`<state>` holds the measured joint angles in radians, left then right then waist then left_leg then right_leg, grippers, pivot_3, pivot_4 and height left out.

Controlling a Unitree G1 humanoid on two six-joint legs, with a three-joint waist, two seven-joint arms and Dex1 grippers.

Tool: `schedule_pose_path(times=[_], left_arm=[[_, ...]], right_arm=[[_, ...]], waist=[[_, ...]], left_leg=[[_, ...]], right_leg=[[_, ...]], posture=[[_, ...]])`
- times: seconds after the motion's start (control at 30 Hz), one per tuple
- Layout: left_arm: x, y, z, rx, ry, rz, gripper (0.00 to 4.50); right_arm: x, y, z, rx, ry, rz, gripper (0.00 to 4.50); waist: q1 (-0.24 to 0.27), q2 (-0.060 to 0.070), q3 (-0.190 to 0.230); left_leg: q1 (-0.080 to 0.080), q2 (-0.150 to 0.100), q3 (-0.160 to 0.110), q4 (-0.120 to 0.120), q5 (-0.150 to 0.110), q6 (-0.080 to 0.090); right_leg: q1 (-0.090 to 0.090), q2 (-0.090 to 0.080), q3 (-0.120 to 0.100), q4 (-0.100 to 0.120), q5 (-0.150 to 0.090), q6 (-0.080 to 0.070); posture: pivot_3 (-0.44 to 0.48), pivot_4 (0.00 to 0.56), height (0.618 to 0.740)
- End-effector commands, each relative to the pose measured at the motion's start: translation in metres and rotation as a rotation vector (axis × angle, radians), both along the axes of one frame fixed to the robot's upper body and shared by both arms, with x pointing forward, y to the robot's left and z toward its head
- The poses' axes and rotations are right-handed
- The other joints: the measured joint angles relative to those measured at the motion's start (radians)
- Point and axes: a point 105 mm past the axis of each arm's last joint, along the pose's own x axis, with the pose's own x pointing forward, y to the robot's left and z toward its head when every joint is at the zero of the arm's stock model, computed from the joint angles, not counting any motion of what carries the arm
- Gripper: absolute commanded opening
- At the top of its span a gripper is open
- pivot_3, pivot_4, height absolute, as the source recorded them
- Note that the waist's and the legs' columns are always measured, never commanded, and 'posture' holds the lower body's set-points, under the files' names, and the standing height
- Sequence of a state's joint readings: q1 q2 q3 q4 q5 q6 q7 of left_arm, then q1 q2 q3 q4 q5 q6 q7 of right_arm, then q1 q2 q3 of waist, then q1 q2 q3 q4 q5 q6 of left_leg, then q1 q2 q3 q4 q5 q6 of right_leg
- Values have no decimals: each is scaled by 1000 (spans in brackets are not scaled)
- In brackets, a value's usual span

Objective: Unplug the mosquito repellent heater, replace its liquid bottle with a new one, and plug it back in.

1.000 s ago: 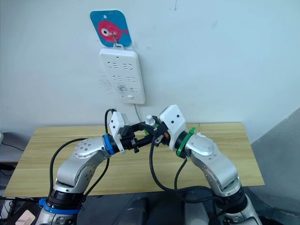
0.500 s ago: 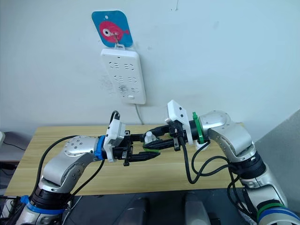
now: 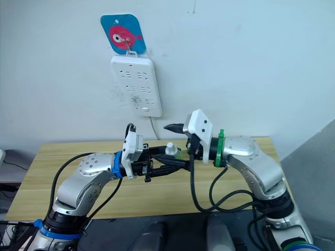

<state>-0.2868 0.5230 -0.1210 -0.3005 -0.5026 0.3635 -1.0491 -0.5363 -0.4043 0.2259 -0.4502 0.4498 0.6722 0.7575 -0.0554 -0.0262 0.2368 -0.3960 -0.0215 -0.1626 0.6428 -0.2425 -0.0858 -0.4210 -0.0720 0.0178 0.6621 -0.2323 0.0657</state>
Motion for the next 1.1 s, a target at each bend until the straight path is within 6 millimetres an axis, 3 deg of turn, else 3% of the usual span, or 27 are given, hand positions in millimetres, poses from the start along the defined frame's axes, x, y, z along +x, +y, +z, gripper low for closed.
schedule_pose_path(times=[0.03,0.2,0.37,0.47,0.7,0.9,1.1], left_arm=[[-4,-2,5,-13,-26,-17,2238],[-2,0,4,-10,-26,-6,2238],[-2,2,3,-8,-25,-1,2238],[-3,0,2,-7,-24,-4,2238],[-5,-2,1,-9,-19,-11,2238],[-6,-3,0,-8,-16,-14,2238],[-5,-2,0,-6,-16,-11,2238]], right_arm=[[5,-18,9,-10,-46,-39,4500],[-7,-40,10,-77,-8,12,4500],[-25,-32,14,-53,34,85,4500],[-20,-19,10,-45,9,53,4500],[-2,-16,6,-58,-29,-27,4500],[-3,-34,7,-68,19,-40,4500],[-19,-51,13,-101,85,35,4500]], waist=[[4,0,0],[4,0,0],[-2,1,0],[-4,1,-1],[0,1,-1],[0,1,-1],[-1,1,-1]], left_leg=[[0,0,0,0,0,0],[0,0,0,0,0,0],[0,0,0,0,0,1],[0,1,0,0,-1,1],[0,0,0,1,-1,1],[0,0,0,1,-1,1],[0,0,0,1,-1,1]], right_leg=[[0,0,0,0,0,0],[0,0,0,-1,0,0],[0,0,0,0,0,0],[0,0,0,0,0,0],[1,0,0,0,0,0],[0,0,0,0,0,0],[1,0,0,-1,0,0]], posture=[[-55,169,740],[-55,173,740],[-55,174,740],[-55,175,740],[-59,179,740],[-61,181,740],[-68,181,740]])
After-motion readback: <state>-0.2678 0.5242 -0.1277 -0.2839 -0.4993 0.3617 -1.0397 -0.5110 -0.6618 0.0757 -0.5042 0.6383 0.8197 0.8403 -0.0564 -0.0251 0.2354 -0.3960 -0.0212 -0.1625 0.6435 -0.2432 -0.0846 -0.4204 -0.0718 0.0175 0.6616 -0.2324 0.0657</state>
